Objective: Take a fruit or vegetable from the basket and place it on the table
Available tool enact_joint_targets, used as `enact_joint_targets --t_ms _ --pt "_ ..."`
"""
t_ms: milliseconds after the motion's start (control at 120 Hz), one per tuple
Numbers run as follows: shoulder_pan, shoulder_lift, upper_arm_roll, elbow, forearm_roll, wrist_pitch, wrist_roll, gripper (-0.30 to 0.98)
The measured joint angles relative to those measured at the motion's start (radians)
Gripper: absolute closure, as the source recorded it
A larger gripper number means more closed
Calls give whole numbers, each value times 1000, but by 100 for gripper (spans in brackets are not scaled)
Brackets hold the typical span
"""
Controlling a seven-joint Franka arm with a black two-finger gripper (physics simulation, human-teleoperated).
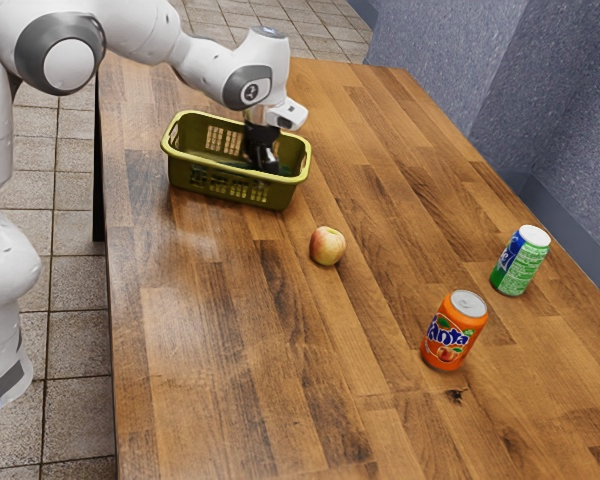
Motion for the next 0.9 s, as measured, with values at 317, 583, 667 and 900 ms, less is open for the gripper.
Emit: enact_joint_targets --t_ms 317,583,667,900 --pt "-13 -64 3 1 5 22 -5 49" --pt "-29 -161 65 5 30 23 3 51" --pt "4 -200 88 3 44 21 7 50" --pt "9 -279 99 80 155 17 24 49"
